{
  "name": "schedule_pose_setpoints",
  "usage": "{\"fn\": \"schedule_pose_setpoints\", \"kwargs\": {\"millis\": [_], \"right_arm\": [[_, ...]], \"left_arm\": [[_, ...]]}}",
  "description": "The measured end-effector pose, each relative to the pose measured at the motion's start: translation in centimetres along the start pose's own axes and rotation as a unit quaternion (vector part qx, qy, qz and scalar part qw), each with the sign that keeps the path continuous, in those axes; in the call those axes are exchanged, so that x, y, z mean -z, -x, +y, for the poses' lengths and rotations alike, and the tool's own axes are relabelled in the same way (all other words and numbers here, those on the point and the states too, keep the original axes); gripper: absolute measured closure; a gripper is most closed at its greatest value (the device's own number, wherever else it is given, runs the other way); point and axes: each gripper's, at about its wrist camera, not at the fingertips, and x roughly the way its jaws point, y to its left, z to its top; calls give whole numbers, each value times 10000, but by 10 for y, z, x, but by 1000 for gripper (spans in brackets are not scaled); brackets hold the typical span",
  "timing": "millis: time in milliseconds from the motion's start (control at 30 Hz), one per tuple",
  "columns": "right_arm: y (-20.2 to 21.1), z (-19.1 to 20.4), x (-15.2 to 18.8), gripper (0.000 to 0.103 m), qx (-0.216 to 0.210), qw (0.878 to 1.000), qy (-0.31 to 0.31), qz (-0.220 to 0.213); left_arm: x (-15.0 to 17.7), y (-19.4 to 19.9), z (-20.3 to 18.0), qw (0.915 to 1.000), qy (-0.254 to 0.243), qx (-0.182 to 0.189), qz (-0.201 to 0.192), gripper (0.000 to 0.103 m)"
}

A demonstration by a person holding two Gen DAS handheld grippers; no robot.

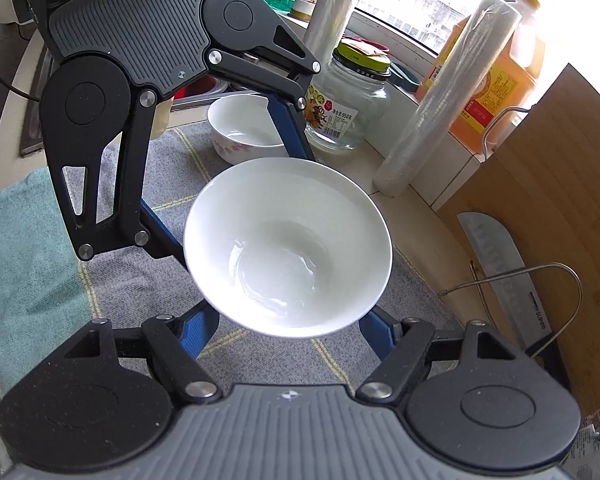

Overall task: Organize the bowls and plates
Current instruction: 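Lift the white bowl with both tools toward the other white bowl, then lower the held white bowl with both tools into the other white bowl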

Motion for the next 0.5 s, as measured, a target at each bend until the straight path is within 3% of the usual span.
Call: {"fn": "schedule_pose_setpoints", "kwargs": {"millis": [500], "right_arm": [[46,-7,48,22,372,9987,-318,165]], "left_arm": [[-53,-11,-34,9984,-423,241,-286,11]]}}
